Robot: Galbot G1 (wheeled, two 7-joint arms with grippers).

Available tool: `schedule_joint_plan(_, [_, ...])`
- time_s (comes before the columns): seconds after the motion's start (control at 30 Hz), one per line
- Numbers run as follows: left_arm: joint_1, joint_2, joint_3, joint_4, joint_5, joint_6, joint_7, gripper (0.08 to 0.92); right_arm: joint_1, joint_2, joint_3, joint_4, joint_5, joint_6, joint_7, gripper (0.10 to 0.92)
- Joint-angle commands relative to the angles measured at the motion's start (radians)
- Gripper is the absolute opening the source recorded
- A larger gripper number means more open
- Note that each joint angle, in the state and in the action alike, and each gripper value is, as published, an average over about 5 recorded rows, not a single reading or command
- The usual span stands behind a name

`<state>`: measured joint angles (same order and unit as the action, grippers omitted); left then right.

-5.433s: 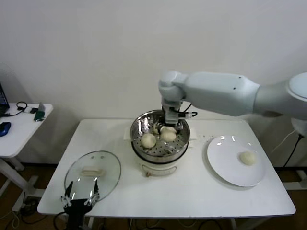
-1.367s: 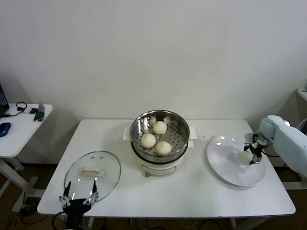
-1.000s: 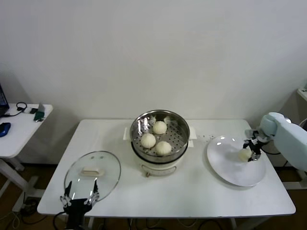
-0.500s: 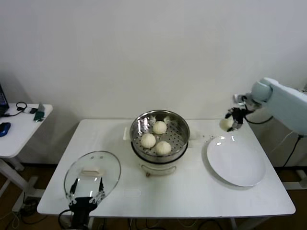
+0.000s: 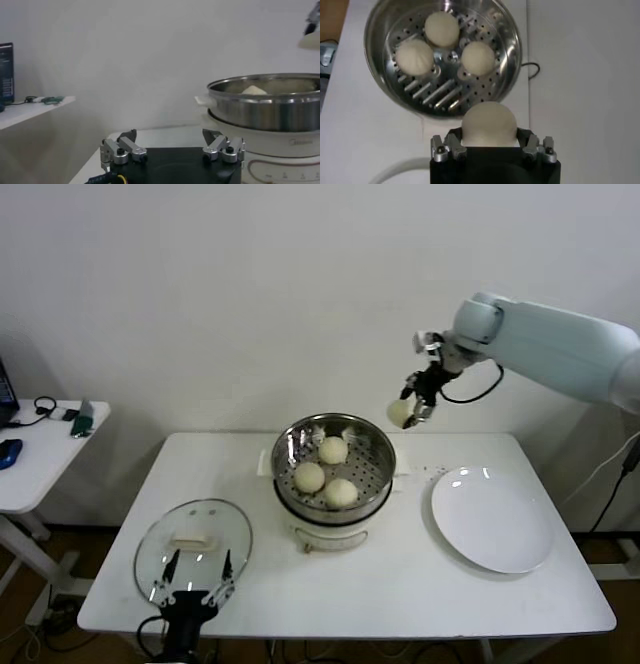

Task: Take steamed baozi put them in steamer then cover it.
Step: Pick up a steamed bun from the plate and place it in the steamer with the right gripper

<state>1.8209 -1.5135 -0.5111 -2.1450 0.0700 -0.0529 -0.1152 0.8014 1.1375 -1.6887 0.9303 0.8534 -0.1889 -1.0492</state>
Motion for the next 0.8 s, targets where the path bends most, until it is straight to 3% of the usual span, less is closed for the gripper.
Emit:
schedule_joint_plan(0.03, [0.0, 0.002, 0.02, 0.0, 0.005, -0.005, 0.001, 0.823, 0.051, 0.192, -0.155, 0.036, 0.173, -0.049, 0.038, 0.704])
schedule_joint_plan(0.8, [-0.015, 0.023, -0.003, 0.02, -0.021, -0.001, 0.004, 0.823, -0.117, 0.255, -0.184, -0.018, 0.054, -0.059, 0.065, 0.705])
